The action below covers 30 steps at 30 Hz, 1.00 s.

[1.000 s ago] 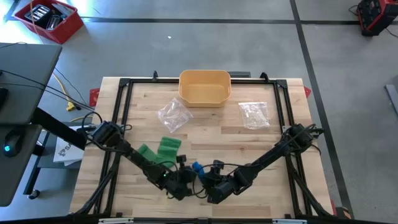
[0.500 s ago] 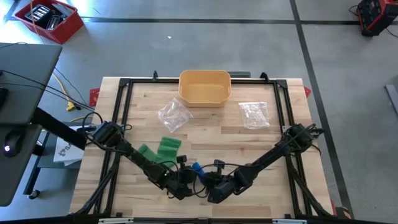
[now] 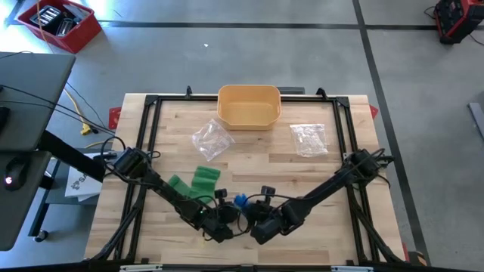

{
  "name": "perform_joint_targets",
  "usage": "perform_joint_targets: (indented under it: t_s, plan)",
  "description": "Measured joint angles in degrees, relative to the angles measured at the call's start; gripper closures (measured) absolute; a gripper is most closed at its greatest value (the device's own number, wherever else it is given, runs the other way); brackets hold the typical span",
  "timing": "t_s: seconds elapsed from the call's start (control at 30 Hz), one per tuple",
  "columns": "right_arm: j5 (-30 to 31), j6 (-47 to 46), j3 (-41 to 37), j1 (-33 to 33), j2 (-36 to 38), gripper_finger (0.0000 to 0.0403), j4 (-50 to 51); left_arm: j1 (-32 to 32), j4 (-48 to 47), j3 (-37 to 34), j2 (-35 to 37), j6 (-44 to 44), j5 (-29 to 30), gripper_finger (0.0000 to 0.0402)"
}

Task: Roll bandage
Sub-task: Roll the blue bandage

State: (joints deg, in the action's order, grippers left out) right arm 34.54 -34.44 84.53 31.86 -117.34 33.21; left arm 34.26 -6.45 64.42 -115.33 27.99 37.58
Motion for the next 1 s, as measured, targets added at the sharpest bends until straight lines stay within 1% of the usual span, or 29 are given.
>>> perform_joint_targets:
  t_s: [0.17,0.3,0.4,0.53,0.7,0.87,1.0]
  plan:
    - [1.09,-0.73,0.07,-1.14,0.0,0.0402,1.97,-0.02,0.21,-0.02,-0.36,0.03,-0.17,0.0394]
    - [1.88,-0.82,0.07,-1.23,0.0,0.0402,1.9,0.08,0.5,0.02,-2.09,0.51,0.17,0.0394]
    - [0.13,-0.68,0.07,-1.18,0.0,0.0402,1.82,0.56,0.52,0.07,-2.39,0.9,0.82,0.0394]
    - [-3.25,-0.62,0.07,-1.2,0.0,0.0402,1.73,2.17,-0.07,-0.03,-1.53,0.9,3.22,0.0394]
    - [-3.32,-0.07,0.07,-1.2,0.0,0.0402,1.34,3.56,1.22,0.09,0.2,1.36,3.98,0.0394]
    - [-3.38,1.33,0.07,-0.73,0.0,0.0402,-0.2,2.1,1.55,0.02,0.07,1.36,6.4,0.0394]
    - [-3.49,2.73,0.07,-0.1,0.0,0.0402,-2.16,0.71,3.46,0.02,0.07,1.36,7.07,0.0394]
